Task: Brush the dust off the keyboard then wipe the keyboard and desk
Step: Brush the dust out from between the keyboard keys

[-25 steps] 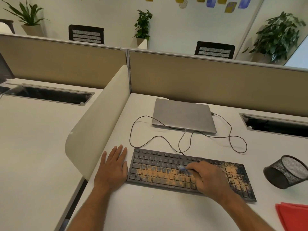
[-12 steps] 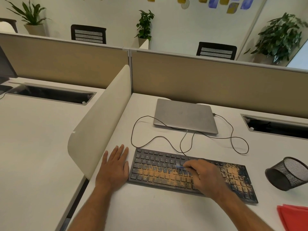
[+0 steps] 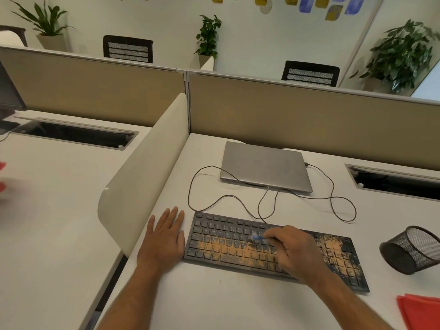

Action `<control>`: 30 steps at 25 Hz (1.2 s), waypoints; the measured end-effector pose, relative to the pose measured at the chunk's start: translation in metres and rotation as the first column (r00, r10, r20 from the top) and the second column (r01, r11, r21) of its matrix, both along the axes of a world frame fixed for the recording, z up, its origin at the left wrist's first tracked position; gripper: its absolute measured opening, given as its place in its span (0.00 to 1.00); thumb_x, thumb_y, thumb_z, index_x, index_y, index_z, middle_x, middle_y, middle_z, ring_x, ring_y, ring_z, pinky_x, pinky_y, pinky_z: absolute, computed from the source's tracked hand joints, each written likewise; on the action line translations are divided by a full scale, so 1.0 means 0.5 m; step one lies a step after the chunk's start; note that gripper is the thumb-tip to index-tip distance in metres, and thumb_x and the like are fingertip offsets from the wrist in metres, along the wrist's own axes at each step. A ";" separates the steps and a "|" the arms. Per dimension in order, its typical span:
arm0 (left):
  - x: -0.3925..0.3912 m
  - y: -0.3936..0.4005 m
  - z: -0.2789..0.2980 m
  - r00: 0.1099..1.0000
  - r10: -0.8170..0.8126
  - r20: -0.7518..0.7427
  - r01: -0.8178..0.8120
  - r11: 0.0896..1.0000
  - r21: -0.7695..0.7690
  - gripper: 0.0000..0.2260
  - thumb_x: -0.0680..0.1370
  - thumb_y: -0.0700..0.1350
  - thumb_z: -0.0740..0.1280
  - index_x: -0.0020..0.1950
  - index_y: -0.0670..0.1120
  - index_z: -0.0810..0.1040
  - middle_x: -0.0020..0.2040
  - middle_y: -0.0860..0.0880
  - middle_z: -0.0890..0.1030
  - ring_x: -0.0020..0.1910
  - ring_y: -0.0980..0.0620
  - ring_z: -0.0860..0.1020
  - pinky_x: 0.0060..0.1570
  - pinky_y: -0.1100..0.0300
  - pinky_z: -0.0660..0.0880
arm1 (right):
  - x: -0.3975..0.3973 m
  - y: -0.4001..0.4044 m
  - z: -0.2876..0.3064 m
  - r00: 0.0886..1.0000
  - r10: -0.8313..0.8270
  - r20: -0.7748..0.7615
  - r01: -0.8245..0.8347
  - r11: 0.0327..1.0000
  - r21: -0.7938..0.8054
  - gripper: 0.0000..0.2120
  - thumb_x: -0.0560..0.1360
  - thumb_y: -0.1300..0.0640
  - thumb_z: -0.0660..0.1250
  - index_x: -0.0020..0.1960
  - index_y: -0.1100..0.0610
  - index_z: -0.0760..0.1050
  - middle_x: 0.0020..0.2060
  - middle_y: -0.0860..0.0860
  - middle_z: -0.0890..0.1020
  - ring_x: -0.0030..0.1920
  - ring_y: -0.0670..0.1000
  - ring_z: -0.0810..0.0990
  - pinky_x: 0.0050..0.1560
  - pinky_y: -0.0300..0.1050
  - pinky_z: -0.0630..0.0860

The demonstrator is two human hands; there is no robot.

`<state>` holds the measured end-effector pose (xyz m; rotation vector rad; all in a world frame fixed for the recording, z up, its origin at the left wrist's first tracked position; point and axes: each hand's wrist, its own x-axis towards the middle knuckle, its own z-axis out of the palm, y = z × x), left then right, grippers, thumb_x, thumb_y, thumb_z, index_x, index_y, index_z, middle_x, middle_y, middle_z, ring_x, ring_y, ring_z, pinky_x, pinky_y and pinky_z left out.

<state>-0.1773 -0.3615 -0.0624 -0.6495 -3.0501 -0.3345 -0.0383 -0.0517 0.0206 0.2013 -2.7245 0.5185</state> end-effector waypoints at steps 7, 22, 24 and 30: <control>-0.001 0.001 -0.002 1.000 0.002 0.001 -0.002 1.000 -0.002 0.33 0.77 0.57 0.37 0.82 0.51 0.52 0.82 0.53 0.50 0.81 0.55 0.45 0.78 0.49 0.38 | 0.002 0.002 0.006 0.999 -0.033 -0.005 0.033 0.998 -0.053 0.07 0.71 0.58 0.67 0.48 0.50 0.80 0.35 0.42 0.79 0.34 0.42 0.74 0.30 0.38 0.74; 0.000 -0.001 0.001 1.000 -0.004 0.009 0.003 1.000 0.004 0.34 0.76 0.57 0.36 0.82 0.51 0.50 0.82 0.53 0.50 0.81 0.55 0.44 0.78 0.49 0.38 | -0.018 -0.056 -0.012 0.999 -0.025 0.043 0.032 0.989 -0.146 0.08 0.75 0.55 0.63 0.49 0.48 0.80 0.38 0.40 0.81 0.35 0.41 0.76 0.33 0.37 0.74; 0.000 0.000 0.001 1.000 -0.005 0.009 0.005 1.000 0.000 0.34 0.76 0.57 0.36 0.82 0.51 0.50 0.82 0.53 0.50 0.81 0.55 0.44 0.78 0.49 0.38 | -0.018 -0.043 -0.006 0.995 -0.073 0.062 0.086 0.965 -0.249 0.08 0.74 0.59 0.65 0.48 0.49 0.80 0.37 0.38 0.80 0.32 0.43 0.75 0.31 0.31 0.68; 0.000 0.000 0.000 1.000 -0.009 0.010 0.008 1.000 0.012 0.34 0.76 0.57 0.36 0.82 0.51 0.51 0.82 0.53 0.50 0.81 0.54 0.44 0.78 0.48 0.38 | -0.006 -0.006 0.028 0.997 -0.067 -0.028 0.068 0.998 0.011 0.06 0.71 0.58 0.66 0.46 0.49 0.78 0.31 0.43 0.76 0.30 0.42 0.70 0.26 0.38 0.69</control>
